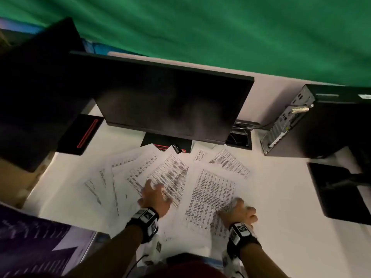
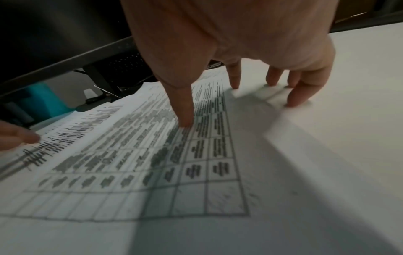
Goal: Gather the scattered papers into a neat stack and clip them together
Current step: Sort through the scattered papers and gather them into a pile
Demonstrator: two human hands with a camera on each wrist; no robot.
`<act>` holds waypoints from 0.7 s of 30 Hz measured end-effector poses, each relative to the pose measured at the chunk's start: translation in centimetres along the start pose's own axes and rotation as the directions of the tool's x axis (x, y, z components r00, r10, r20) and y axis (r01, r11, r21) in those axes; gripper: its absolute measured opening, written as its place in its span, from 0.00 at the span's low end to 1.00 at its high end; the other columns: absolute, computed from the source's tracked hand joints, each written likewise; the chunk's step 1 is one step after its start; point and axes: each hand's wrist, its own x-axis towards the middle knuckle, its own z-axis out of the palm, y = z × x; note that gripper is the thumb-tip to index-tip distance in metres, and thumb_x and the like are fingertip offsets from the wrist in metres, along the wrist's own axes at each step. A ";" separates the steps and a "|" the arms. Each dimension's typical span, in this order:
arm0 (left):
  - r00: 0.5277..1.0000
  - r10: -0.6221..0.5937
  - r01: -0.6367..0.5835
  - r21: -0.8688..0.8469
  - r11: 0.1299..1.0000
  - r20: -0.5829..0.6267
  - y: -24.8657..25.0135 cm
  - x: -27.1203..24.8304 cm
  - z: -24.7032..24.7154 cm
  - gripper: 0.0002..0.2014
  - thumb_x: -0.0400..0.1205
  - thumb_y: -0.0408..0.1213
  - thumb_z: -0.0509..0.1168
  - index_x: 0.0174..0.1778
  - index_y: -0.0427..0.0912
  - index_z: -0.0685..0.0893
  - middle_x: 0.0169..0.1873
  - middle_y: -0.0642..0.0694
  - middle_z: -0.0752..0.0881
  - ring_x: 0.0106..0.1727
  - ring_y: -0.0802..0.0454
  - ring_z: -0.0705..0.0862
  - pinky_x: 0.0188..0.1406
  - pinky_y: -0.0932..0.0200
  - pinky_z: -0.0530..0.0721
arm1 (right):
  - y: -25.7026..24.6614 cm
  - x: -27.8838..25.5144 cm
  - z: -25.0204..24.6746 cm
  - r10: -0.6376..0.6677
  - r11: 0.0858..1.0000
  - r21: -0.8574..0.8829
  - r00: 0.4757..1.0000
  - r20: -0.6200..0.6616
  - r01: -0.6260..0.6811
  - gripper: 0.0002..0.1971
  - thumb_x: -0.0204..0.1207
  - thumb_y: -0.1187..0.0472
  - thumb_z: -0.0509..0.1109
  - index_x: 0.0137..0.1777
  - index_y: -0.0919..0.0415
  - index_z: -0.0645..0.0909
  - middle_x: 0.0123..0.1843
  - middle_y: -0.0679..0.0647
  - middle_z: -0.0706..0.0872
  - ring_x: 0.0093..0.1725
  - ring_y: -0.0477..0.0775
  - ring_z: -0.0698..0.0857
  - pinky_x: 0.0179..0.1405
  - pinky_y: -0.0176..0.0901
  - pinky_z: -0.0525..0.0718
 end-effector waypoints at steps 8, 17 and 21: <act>0.940 -0.340 0.340 -0.089 0.936 0.008 -2.7 1.9 1.1 0.64 0.66 0.61 0.76 0.84 0.45 0.39 0.83 0.35 0.34 0.84 0.35 0.39 0.77 0.29 0.57 | -1.1 0.8 1.2 0.054 0.998 -0.018 0.998 0.023 -0.053 0.61 0.57 0.47 0.88 0.82 0.63 0.50 0.75 0.69 0.66 0.72 0.70 0.70 0.72 0.59 0.73; 0.984 -0.175 0.159 -0.248 0.956 -0.043 -2.8 0.7 0.7 0.40 0.70 0.35 0.75 0.77 0.53 0.66 0.81 0.43 0.56 0.80 0.37 0.56 0.76 0.33 0.61 | -2.9 0.2 3.1 0.063 0.998 0.023 0.998 -0.016 -0.062 0.56 0.48 0.45 0.89 0.72 0.65 0.64 0.73 0.66 0.65 0.70 0.68 0.67 0.67 0.63 0.75; 0.976 -0.204 0.149 -0.466 0.872 -0.070 -3.0 1.3 0.7 0.39 0.66 0.33 0.77 0.72 0.43 0.70 0.68 0.37 0.73 0.67 0.35 0.76 0.65 0.40 0.80 | -3.2 0.3 2.9 0.005 0.998 0.067 0.998 -0.067 0.000 0.44 0.56 0.57 0.88 0.68 0.67 0.66 0.69 0.67 0.68 0.66 0.69 0.72 0.63 0.61 0.79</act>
